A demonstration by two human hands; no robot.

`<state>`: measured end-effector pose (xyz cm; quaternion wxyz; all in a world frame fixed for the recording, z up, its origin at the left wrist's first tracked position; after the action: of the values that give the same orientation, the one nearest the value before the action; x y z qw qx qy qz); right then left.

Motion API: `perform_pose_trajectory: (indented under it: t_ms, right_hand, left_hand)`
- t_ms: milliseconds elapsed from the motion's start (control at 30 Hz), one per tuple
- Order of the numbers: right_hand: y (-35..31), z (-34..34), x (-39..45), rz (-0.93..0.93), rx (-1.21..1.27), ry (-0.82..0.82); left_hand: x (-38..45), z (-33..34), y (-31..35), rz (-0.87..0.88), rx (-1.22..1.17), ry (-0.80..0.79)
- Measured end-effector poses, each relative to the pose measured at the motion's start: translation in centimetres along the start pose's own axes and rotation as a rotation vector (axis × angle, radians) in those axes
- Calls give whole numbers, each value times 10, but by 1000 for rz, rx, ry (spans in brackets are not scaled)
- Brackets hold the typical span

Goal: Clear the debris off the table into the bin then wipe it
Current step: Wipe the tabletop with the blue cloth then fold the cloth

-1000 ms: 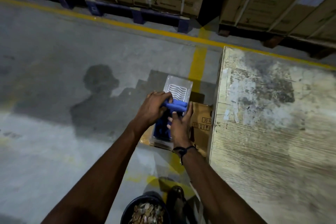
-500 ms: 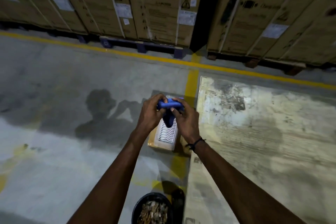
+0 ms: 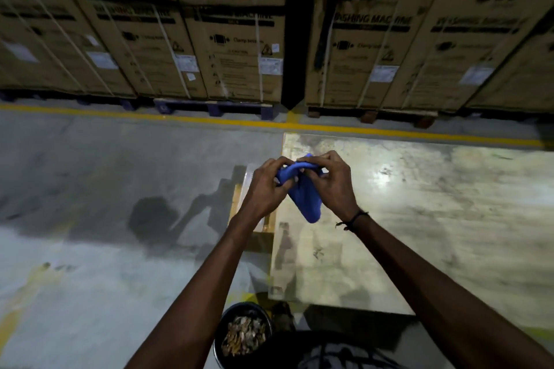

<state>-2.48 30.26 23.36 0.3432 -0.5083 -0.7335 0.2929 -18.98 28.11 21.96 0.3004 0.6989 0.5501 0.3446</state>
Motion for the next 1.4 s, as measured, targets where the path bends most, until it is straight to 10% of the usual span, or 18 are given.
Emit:
perform_pose_trajectory:
  t_ms: [600, 1400]
  right_hand:
    - [43, -124, -141, -28, 75, -98]
    - [42, -91, -196, 133, 274, -14]
  left_hand:
    - [-90, 75, 103, 88, 487, -206]
    - [-157, 57, 36, -75, -247, -62]
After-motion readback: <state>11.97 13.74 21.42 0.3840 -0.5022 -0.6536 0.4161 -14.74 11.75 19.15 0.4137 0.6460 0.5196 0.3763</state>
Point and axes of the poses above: each hand's wrist, its own x-axis towards the middle knuckle, its own z-axis out of the palm, y = z × x, the point moved 9 cm from there along x, towards the middle knuckle, and after that the axes turned 6 degrees about -y, right-handed, at the moved point
